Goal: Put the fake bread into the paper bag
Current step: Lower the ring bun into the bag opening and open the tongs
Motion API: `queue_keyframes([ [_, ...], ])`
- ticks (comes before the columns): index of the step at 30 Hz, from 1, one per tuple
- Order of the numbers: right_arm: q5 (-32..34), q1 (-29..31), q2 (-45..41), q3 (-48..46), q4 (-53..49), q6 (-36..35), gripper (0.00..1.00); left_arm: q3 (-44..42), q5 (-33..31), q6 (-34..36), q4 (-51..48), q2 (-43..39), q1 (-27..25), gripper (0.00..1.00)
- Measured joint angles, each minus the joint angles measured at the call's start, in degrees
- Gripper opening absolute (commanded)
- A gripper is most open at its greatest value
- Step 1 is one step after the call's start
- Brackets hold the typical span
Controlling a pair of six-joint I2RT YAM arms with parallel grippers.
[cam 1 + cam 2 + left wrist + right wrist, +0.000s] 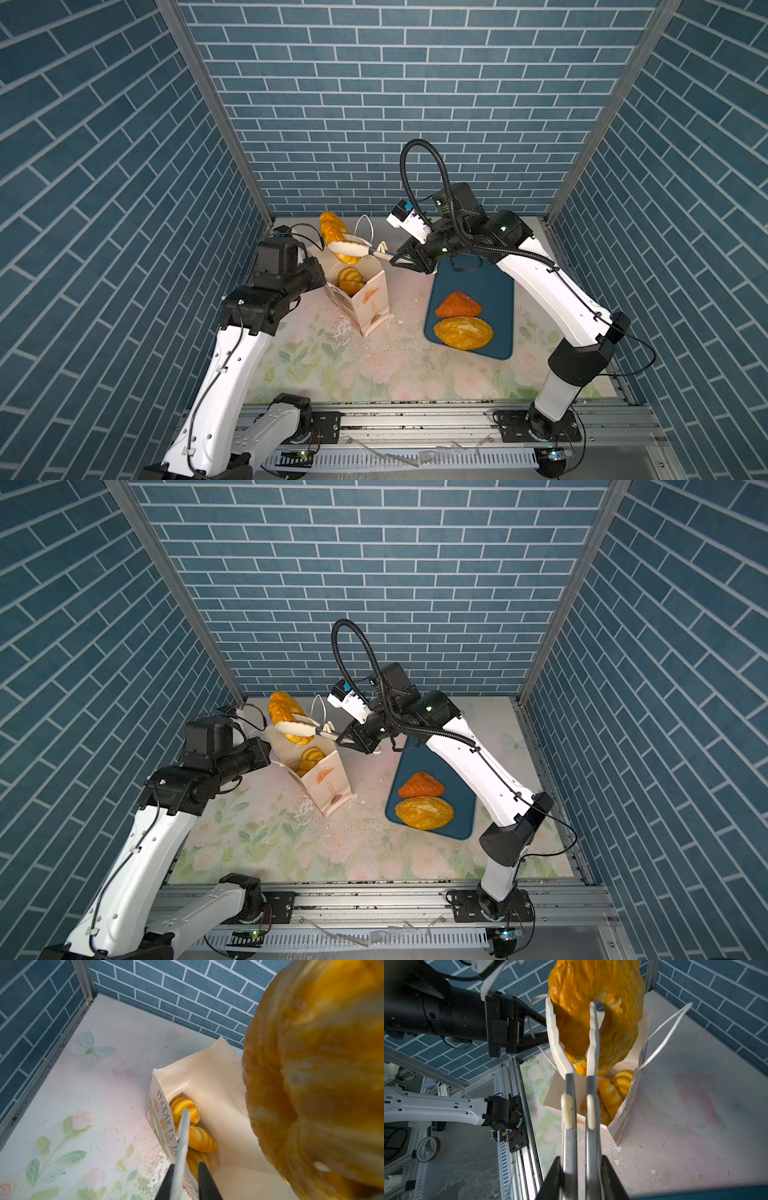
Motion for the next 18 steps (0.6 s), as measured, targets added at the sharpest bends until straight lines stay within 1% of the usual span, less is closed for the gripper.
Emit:
queue_keyframes([
  [6,1.9,0.3,0.1,-2.3,-0.3,0.3,0.21,0.0,0.1,0.0,0.0,0.0,0.0,0.2],
  [12,7.1,2.2,2.1,0.2,-3.0,0.2,0.34,0.0,0.2,0.0,0.0,0.0,0.0,0.2],
  [18,11.1,4.2,4.3,2.3,-5.4,-0.4,0.44,0.0,0.2,0.0,0.0,0.0,0.0,0.2],
])
